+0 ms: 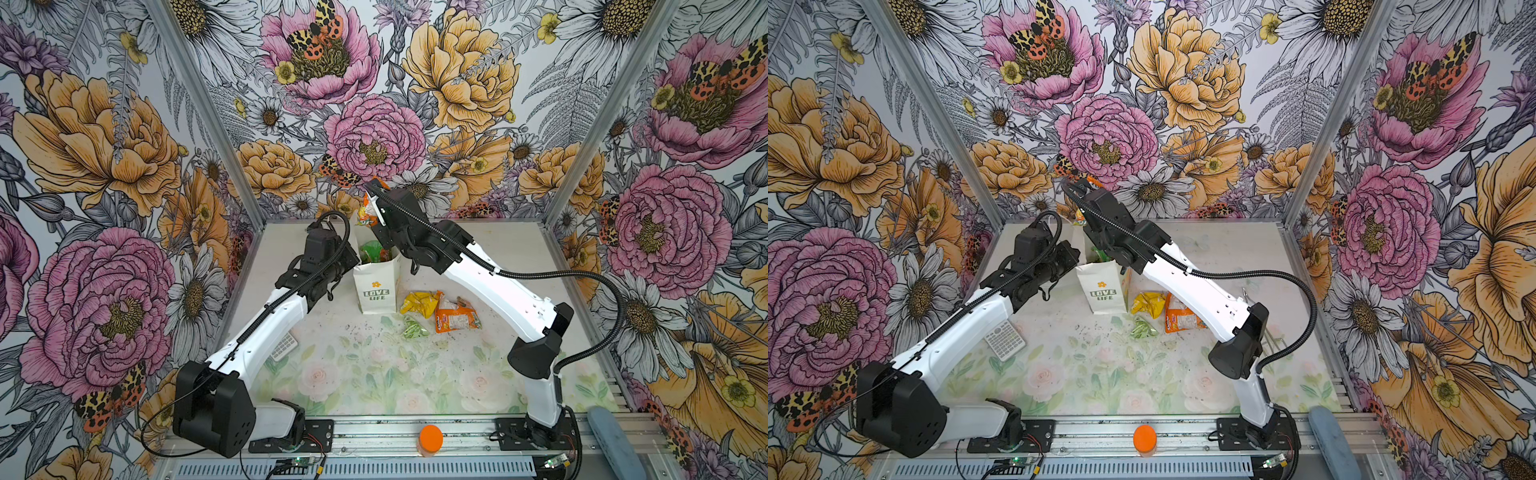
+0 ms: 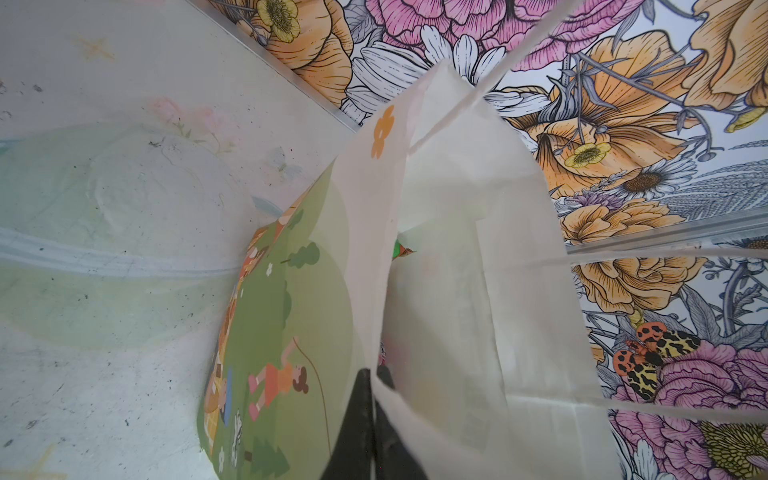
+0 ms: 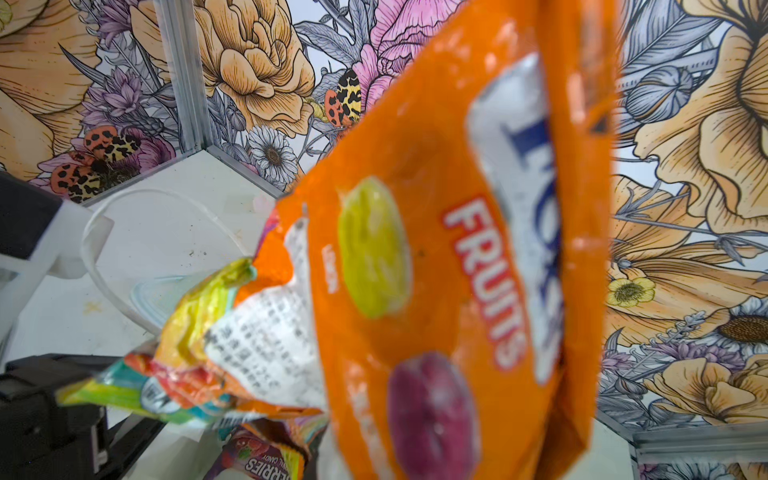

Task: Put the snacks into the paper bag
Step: 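Lower the orange Fox's packet into the bag mouth beside the left gripper, then open the right gripper and move it back over the remaining packets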

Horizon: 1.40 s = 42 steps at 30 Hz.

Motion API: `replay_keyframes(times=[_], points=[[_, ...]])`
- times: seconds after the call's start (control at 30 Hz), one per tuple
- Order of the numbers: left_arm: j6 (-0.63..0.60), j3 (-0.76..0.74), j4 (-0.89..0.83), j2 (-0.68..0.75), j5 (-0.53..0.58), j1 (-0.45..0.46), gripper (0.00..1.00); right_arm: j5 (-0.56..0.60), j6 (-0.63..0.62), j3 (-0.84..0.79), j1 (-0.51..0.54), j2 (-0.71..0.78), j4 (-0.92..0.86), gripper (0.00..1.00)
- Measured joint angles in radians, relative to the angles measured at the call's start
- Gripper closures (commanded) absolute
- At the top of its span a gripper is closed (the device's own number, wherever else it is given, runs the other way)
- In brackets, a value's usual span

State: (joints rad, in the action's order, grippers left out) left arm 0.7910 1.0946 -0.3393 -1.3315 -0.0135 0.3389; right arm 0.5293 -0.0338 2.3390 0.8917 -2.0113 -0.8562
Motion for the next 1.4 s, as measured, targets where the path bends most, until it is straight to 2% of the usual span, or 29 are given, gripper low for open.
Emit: replay_keyframes(times=[0.53, 1.03, 1.2, 1.3, 1.4], points=[[0.0, 0.0, 0.0, 0.0, 0.0, 0.0, 1.0, 0.048, -0.089, 0.002, 0.013, -0.034, -0.076, 1.0], [0.0, 0.0, 0.0, 0.0, 0.0, 0.004, 1.0, 0.05, -0.118, 0.015, 0.019, -0.092, -0.121, 1.0], [0.0, 0.0, 0.0, 0.0, 0.0, 0.004, 1.0, 0.05, -0.119, 0.016, 0.022, -0.092, -0.149, 0.92], [0.0, 0.001, 0.0, 0.0, 0.0, 0.004, 1.0, 0.05, -0.118, 0.016, 0.025, -0.092, -0.162, 0.79], [0.0, 0.001, 0.0, 0.0, 0.0, 0.004, 1.0, 0.05, -0.119, 0.017, 0.026, -0.092, -0.167, 0.7]])
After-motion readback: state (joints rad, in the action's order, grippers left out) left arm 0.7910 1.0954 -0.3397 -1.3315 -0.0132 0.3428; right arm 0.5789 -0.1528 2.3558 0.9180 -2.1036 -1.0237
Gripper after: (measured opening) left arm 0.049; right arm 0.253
